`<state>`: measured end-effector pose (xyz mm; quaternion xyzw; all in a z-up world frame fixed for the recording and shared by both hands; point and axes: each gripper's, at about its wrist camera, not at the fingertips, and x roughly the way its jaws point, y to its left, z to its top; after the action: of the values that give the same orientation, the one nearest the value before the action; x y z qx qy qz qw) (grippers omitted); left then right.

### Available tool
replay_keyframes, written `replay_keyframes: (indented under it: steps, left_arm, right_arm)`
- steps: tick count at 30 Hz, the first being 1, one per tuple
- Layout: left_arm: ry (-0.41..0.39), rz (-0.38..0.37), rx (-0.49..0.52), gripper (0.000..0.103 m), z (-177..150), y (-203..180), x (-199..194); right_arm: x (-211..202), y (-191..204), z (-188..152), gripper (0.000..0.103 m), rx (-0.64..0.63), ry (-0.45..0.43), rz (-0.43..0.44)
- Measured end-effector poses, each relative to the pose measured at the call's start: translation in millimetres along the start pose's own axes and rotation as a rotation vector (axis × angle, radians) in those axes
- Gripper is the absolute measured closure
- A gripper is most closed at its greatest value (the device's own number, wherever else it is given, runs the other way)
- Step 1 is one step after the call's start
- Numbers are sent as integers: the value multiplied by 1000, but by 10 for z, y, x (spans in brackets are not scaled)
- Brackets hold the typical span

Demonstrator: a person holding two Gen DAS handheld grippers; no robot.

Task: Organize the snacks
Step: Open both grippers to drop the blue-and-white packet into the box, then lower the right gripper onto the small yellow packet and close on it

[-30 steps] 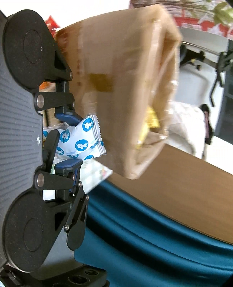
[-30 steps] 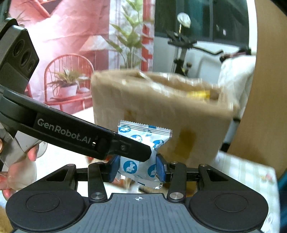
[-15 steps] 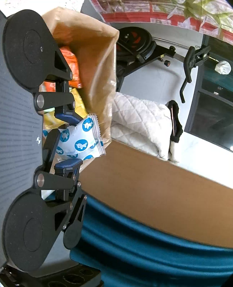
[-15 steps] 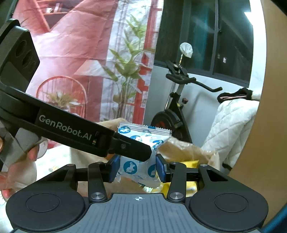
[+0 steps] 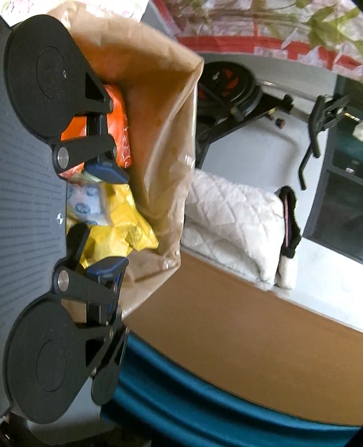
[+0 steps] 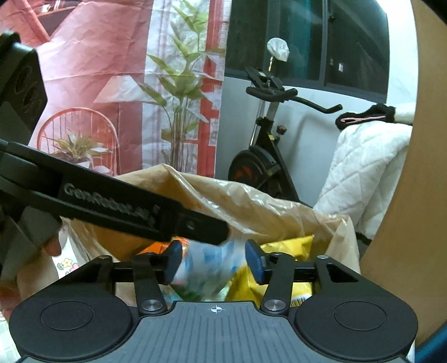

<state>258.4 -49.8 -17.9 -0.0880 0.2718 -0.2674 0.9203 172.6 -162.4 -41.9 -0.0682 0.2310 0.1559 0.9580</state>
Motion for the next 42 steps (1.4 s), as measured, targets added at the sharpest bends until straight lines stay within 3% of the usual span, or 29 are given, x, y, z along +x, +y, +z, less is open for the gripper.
replay_keyframes:
  steps: [2, 11, 22, 29, 34, 42]
  left_arm:
    - [-19, 31, 0, 42, -22, 24, -82]
    - [-80, 33, 68, 42, -205, -133, -472]
    - [-115, 51, 29, 43, -585, -120, -764]
    - [-94, 106, -7, 43, -831, -28, -824]
    - [-35, 178, -58, 45, -939, 178, -751]
    - [-22, 301, -114, 45, -1003, 550, -877]
  right_arm:
    - [-78, -46, -61, 53, 21, 0, 3]
    - [-687, -176, -331, 54, 78, -67, -8]
    - [-1146, -338, -995, 54, 223, -69, -72]
    - [-968, -362, -1525, 64, 307, 44, -93]
    - [-557, -336, -1885, 69, 367, 183, -114]
    - [-85, -241, -2051, 67, 388, 299, -145]
